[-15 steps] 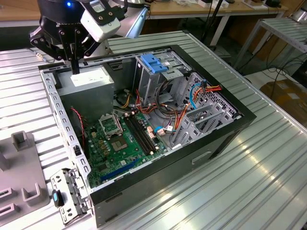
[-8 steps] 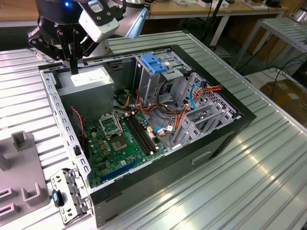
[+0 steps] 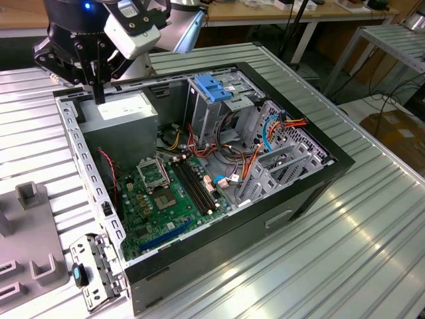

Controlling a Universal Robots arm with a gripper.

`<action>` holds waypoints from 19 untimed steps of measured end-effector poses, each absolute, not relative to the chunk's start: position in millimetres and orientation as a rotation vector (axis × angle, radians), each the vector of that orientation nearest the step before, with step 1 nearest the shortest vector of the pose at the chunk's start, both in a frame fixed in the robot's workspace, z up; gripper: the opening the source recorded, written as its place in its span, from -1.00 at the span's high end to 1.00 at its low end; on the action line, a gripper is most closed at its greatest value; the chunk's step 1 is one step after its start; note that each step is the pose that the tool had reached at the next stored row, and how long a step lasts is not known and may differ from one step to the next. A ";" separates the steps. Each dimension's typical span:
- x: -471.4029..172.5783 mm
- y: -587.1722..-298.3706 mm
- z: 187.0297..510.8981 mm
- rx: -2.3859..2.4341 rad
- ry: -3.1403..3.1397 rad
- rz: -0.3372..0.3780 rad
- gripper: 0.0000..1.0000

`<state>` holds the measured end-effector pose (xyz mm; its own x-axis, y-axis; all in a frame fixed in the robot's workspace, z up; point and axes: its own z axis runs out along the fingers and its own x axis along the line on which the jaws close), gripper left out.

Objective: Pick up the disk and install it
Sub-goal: 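Reach for the disk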

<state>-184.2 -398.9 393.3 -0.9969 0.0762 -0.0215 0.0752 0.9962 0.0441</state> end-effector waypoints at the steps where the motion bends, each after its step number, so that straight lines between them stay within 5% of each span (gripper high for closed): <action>1: -184.5 -398.9 393.3 0.118 3.115 0.067 0.79; 19: -193.2 -398.9 393.3 0.118 3.115 0.068 0.79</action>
<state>-193.2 -398.9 393.3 -0.9969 0.0762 -0.0215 0.0752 0.9962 0.0441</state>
